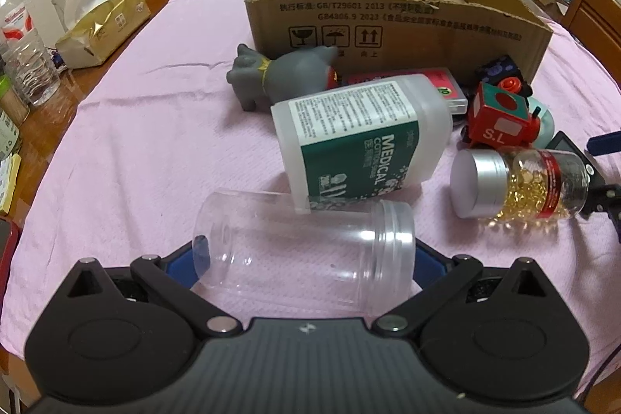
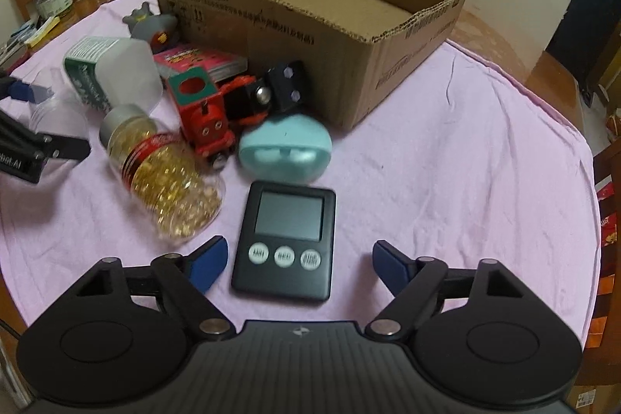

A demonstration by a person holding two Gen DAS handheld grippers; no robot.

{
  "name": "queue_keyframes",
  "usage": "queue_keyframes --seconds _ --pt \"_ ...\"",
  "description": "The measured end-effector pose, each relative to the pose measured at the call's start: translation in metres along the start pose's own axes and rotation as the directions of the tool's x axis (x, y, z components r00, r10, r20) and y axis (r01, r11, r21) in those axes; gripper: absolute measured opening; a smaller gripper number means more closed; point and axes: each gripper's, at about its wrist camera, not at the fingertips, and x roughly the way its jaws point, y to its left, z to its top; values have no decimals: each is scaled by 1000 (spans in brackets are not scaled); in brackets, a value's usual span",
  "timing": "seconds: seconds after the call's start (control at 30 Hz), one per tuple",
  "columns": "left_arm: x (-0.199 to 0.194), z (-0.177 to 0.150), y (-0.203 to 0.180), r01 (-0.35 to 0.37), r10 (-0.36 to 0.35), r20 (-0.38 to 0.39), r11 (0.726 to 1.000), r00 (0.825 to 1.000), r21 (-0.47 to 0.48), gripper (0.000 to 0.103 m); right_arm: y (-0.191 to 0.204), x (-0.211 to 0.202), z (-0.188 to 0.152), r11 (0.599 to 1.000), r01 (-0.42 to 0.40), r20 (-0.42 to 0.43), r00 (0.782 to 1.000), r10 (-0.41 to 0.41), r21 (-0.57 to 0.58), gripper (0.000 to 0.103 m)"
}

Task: Organize rigid objects
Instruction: 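Close the left tool on the clear jar while the right tool closes on the black timer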

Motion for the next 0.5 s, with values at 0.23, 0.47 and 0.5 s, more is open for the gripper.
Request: queue_keyframes --seconds 0.23,0.47,0.5 --pt "0 1 0 -8 8 2 1000 1000 22 102 2 0 4 999 9 3 1000 -10 48 68" --pt "-4 3 1 6 -7 8 1000 1000 23 102 6 -1 6 999 16 5 1000 -17 49 62" --pt "-5 4 1 3 -4 11 1000 1000 26 102 7 -1 6 999 18 4 1000 -18 49 59"
